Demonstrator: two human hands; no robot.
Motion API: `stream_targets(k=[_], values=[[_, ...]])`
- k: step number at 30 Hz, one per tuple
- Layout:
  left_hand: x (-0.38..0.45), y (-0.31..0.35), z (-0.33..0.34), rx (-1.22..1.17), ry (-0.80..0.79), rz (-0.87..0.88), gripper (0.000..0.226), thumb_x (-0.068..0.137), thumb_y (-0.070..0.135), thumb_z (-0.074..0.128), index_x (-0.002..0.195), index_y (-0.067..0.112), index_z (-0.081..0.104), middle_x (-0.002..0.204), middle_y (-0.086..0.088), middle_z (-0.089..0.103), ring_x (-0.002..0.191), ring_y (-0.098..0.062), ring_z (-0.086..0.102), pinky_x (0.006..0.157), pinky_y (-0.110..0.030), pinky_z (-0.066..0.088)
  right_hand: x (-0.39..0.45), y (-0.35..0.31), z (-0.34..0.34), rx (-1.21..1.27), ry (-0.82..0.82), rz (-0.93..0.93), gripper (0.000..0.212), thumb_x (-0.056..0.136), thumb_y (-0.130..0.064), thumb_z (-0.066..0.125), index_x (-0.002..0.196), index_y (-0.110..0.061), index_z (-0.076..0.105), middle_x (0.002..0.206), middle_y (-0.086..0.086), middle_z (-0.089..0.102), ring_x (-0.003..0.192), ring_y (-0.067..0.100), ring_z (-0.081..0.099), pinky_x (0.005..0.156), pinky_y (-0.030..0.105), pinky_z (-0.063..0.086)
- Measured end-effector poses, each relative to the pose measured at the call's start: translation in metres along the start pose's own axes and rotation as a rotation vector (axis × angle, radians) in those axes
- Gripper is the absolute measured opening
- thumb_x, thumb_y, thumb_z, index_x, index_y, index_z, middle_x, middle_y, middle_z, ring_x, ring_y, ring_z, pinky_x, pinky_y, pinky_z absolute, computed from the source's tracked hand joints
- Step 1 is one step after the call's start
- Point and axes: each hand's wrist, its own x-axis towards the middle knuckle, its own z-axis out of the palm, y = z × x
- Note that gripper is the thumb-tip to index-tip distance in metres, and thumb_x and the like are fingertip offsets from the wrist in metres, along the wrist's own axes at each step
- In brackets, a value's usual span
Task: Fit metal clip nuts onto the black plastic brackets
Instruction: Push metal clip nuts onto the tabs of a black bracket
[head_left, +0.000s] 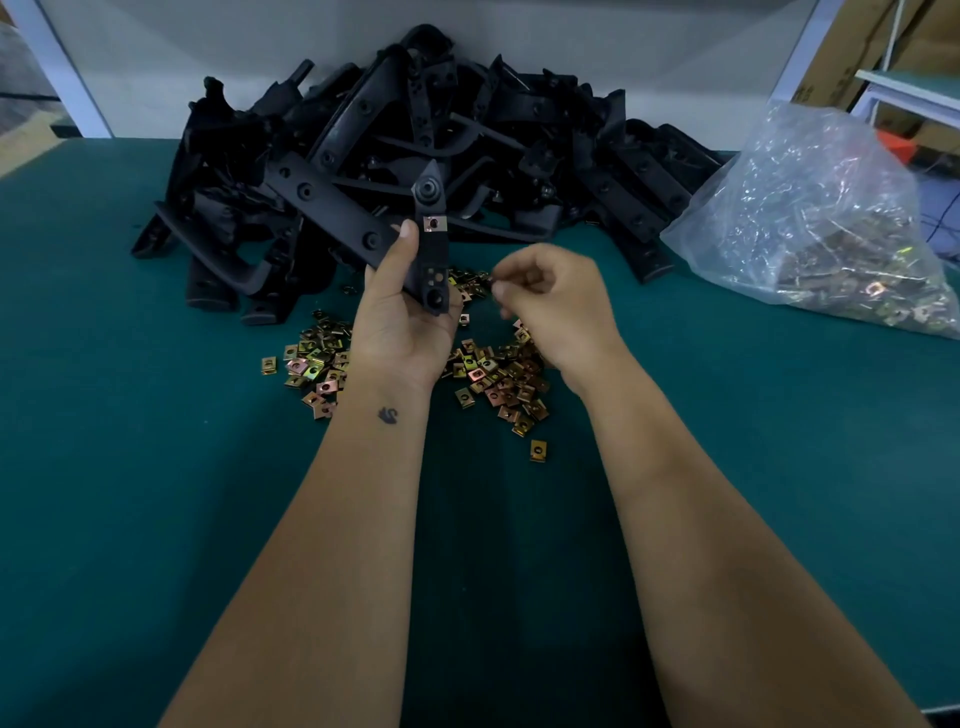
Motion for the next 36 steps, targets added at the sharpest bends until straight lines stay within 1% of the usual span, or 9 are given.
stream_targets(k=[2,5,9,13,16,24,30,33,36], values=[[0.0005,-0.0004,-0.0002,0.009,0.0,-0.002,0.031,0.093,0.02,0.067,0.118,0.014,0.051,0.077,0.001,0.054,0.053,-0.008,0.047,0.048,-0.021,0.041,0.0009,-0.0016,-0.0022,0.259,0.014,0.048,0.019,0.089,0.005,0.064,0.087,-0.014,0.068,0.074,-0.002,0.067,0.066,0.005,0.064,0.063,0.017,0.05],[0.0003,-0.0015,0.0001,0.032,-0.004,-0.003,0.034,0.091,0.021,0.067,0.122,0.014,0.053,0.084,0.002,0.058,0.062,-0.009,0.052,0.052,-0.022,0.046,0.0021,-0.0032,-0.0046,0.565,-0.016,0.088,0.019,0.091,0.009,0.059,0.093,-0.007,0.067,0.08,0.004,0.069,0.076,0.013,0.07,0.072,0.022,0.054],[-0.0008,-0.0025,0.0012,0.045,-0.079,-0.026,0.032,0.091,0.016,0.065,0.121,0.015,0.054,0.094,0.0,0.064,0.073,-0.009,0.061,0.058,-0.021,0.051,0.0021,-0.0051,-0.0045,0.743,-0.045,0.087,0.019,0.09,0.011,0.058,0.095,-0.005,0.066,0.078,0.001,0.069,0.08,0.016,0.071,0.074,0.023,0.055],[-0.0034,-0.0064,0.0021,0.063,-0.213,-0.066,0.016,0.094,0.013,0.059,0.109,0.016,0.055,0.104,-0.004,0.067,0.088,-0.015,0.065,0.067,-0.024,0.054,0.0014,-0.0063,-0.0042,0.788,-0.067,0.085,0.019,0.09,0.01,0.058,0.097,-0.007,0.066,0.08,0.001,0.069,0.077,0.015,0.07,0.07,0.024,0.055],[-0.0043,-0.0073,0.0027,0.063,-0.238,-0.072,0.01,0.096,0.012,0.056,0.105,0.016,0.054,0.103,-0.005,0.067,0.088,-0.016,0.065,0.07,-0.024,0.054,0.0016,-0.0057,-0.0039,0.817,-0.07,0.097,0.02,0.09,0.011,0.057,0.097,-0.006,0.065,0.081,0.003,0.068,0.075,0.014,0.069,0.068,0.022,0.055],[-0.0067,-0.0064,0.0049,0.008,-0.239,-0.087,0.02,0.092,0.007,0.057,0.11,0.014,0.053,0.106,-0.01,0.065,0.088,-0.02,0.064,0.068,-0.026,0.056,0.0041,-0.0027,-0.0013,0.835,-0.071,0.083,0.024,0.087,0.018,0.054,0.091,-0.001,0.069,0.083,0.008,0.069,0.076,0.013,0.068,0.074,0.022,0.055],[-0.0064,-0.0071,0.0048,0.013,-0.204,-0.088,0.016,0.096,0.006,0.056,0.11,0.013,0.052,0.11,-0.01,0.062,0.092,-0.02,0.062,0.066,-0.028,0.055,0.0049,-0.0039,-0.0014,0.883,-0.037,0.062,0.023,0.086,0.014,0.057,0.082,-0.002,0.072,0.077,0.007,0.072,0.076,0.014,0.067,0.073,0.02,0.054],[-0.0059,-0.0076,0.0052,0.018,-0.2,-0.08,0.02,0.097,0.007,0.055,0.116,0.012,0.048,0.114,-0.011,0.06,0.094,-0.021,0.061,0.065,-0.027,0.055,0.0043,-0.0036,-0.0021,0.859,-0.036,0.065,0.022,0.085,0.016,0.058,0.087,-0.003,0.07,0.078,0.005,0.07,0.077,0.013,0.066,0.073,0.02,0.053],[-0.0054,-0.0077,0.0056,0.006,-0.201,-0.074,0.02,0.098,0.006,0.053,0.116,0.012,0.049,0.111,-0.01,0.061,0.09,-0.02,0.062,0.066,-0.027,0.055,0.0038,-0.0037,-0.0028,0.799,-0.044,0.078,0.029,0.085,0.018,0.055,0.098,-0.006,0.066,0.08,0.002,0.069,0.076,0.01,0.065,0.071,0.02,0.052]])
